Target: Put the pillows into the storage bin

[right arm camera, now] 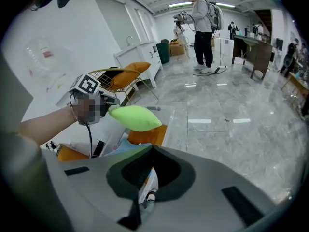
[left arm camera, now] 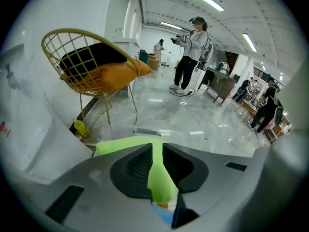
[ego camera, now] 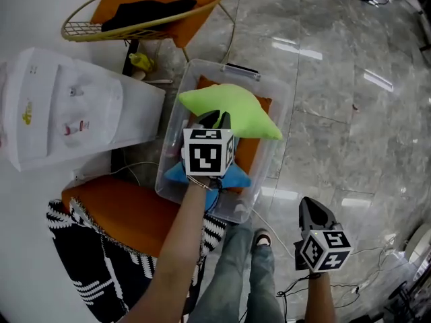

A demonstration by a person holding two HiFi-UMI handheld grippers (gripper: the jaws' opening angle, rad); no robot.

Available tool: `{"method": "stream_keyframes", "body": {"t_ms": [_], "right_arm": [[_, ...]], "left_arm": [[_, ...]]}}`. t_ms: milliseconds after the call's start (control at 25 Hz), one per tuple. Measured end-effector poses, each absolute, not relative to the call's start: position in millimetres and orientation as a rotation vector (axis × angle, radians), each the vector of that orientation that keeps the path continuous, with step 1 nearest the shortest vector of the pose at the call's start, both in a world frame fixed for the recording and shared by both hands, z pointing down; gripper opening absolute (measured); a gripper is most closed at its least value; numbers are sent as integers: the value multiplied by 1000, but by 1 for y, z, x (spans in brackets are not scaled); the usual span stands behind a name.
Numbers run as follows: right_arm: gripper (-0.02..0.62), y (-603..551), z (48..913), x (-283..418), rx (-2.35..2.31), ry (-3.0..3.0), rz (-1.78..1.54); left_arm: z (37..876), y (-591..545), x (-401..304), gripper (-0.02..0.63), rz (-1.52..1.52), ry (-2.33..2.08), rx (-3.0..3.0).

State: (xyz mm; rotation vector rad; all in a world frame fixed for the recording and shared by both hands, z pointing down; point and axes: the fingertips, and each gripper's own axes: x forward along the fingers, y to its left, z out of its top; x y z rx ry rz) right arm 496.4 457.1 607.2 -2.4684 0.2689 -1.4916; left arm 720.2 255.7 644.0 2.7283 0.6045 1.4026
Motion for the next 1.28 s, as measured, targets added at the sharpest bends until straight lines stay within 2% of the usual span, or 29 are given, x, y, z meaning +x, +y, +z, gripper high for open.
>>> {"method": "stream_keyframes", "body": {"t_ms": [40,80,200,640,1040,1280], "right_arm": [[2,457,612,495,-2461,267,-1498],[2,456,617,493,-2453,266,-1504],[2,450,628,486,-2428,270,-1515],[2,439,623,472,-2453,353,-1524],[2,435,557,445,-2535,440,-1445],[2,437,493,414,-2609,528,-1356]], "left_arm": [[650,255,718,71,1411,595,2696],[656,254,715,113,1423,589,2667],[673,247,699,143,1486,565,2644],[671,217,657,152,1464,434,2626],[586,209,607,152,1322,362,2626],[512,215,540,152,1251,353,2658]]}}
